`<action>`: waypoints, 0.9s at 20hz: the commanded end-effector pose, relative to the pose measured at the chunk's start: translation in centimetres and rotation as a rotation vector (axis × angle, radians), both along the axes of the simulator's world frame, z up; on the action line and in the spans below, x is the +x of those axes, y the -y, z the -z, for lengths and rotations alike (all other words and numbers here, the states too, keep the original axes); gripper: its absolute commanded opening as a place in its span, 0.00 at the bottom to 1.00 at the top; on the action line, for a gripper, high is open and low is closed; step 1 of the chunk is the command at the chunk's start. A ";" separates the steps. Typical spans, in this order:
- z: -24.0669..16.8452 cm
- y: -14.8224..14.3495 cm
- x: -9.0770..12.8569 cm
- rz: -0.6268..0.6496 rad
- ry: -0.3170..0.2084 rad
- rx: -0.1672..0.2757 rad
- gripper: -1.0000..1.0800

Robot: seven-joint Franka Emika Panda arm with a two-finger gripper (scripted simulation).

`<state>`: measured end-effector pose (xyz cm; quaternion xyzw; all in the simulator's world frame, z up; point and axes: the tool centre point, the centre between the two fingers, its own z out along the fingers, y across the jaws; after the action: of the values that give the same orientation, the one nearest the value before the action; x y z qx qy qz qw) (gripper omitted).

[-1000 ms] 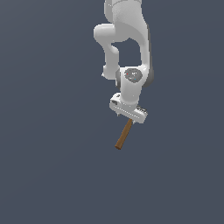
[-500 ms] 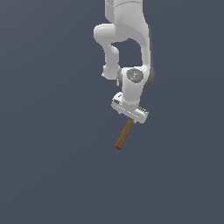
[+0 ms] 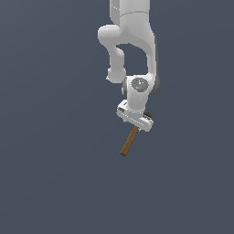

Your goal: Pick up the object and move it to a goal position.

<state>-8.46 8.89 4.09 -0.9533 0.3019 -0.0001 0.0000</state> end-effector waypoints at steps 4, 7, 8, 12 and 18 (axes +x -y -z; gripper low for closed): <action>2.0 0.0 0.0 0.002 0.000 0.000 0.96; 2.4 0.0 0.0 0.002 0.000 0.000 0.96; 2.4 0.0 0.0 0.002 0.000 0.000 0.96; 2.4 0.0 0.0 0.002 0.000 0.000 0.00; 2.4 0.0 0.0 0.002 0.000 0.000 0.00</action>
<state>-8.28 9.24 1.91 -0.9538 0.3005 -0.0022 0.0020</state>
